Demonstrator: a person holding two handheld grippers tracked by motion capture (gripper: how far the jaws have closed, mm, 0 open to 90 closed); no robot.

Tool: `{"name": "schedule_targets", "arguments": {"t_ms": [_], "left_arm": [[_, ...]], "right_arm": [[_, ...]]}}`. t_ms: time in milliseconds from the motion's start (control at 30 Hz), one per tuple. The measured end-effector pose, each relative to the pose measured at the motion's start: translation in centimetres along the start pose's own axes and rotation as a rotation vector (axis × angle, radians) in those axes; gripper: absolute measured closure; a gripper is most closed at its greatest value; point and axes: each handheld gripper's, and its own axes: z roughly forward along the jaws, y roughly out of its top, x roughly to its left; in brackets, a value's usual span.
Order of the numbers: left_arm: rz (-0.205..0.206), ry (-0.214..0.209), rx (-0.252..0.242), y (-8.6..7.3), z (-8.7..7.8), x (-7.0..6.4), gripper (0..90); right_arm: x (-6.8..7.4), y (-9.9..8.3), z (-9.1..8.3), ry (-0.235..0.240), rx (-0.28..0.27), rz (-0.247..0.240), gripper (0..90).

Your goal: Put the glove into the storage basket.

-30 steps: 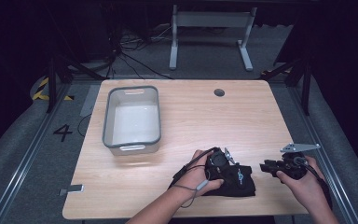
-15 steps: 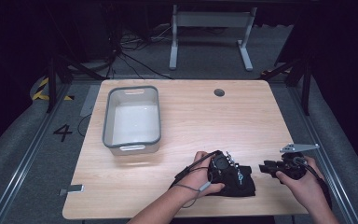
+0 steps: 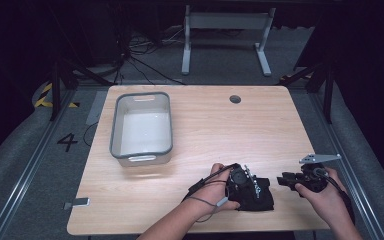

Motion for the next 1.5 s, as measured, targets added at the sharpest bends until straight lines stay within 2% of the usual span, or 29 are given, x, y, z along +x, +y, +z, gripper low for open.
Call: {"name": "schedule_targets", "arguments": {"t_ms": [167, 300, 367, 400, 433, 467, 500, 767, 867, 967, 1133, 1233, 1400, 1500], "left_arm": [[0.001, 0.008, 0.039, 0.4, -0.1, -0.2, 21.6], [-0.001, 0.006, 0.034, 0.3, -0.2, -0.4, 28.3], [-0.007, 0.008, 0.039, 0.3, -0.4, -0.5, 40.8], [-0.011, 0.015, 0.042, 0.3, -0.5, -0.6, 40.8], [-0.010, 0.008, 0.048, 0.4, -0.6, -0.7, 55.8], [-0.008, 0.001, 0.048, 0.3, -0.7, -0.7, 55.8], [-0.011, 0.000, 0.047, 0.3, -0.8, -0.7, 62.4], [-0.052, -0.024, 0.031, 0.3, -1.2, -0.2, 68.3], [-0.056, -0.019, 0.033, 0.3, -1.8, -0.1, 68.6], [-0.074, -0.025, 0.019, 0.3, -2.9, 0.2, 68.6], [-0.078, -0.020, -0.001, 0.0, -5.0, 0.6, 68.4], [-0.085, -0.003, -0.008, -0.2, -6.2, 0.8, 68.3], [-0.114, -0.001, -0.021, -0.6, -7.8, 1.5, 68.1], [-0.132, -0.028, -0.026, -0.9, -8.5, 2.1, 67.8]], "right_arm": [[-0.1, 0.0, 0.1, 0.003, 0.001, 0.004, 65.7], [0.0, 0.1, 0.1, 0.004, -0.001, 0.009, 65.7], [0.0, 0.1, 0.2, 0.002, -0.003, 0.008, 65.7], [0.0, 0.1, 0.2, 0.002, -0.003, 0.008, 65.7], [0.1, 0.1, 0.2, 0.002, -0.003, 0.006, 65.6], [0.1, 0.1, 0.2, 0.002, -0.003, 0.006, 65.6], [0.1, 0.1, 0.2, 0.003, -0.004, 0.005, 65.5], [-0.1, 0.0, 0.1, 0.002, -0.006, 0.007, 65.6], [-0.2, 0.0, 0.1, 0.001, -0.010, 0.007, 65.7], [-0.4, 0.0, -0.1, -0.002, -0.014, 0.006, 65.8], [-0.6, 0.1, -0.3, -0.002, -0.020, 0.013, 65.9], [-0.6, 0.2, -0.1, 0.002, -0.017, 0.013, 65.9], [-0.6, 0.3, 0.2, 0.010, -0.009, 0.010, 66.0], [-0.6, 0.5, 0.3, 0.012, -0.009, 0.011, 65.9]]}}
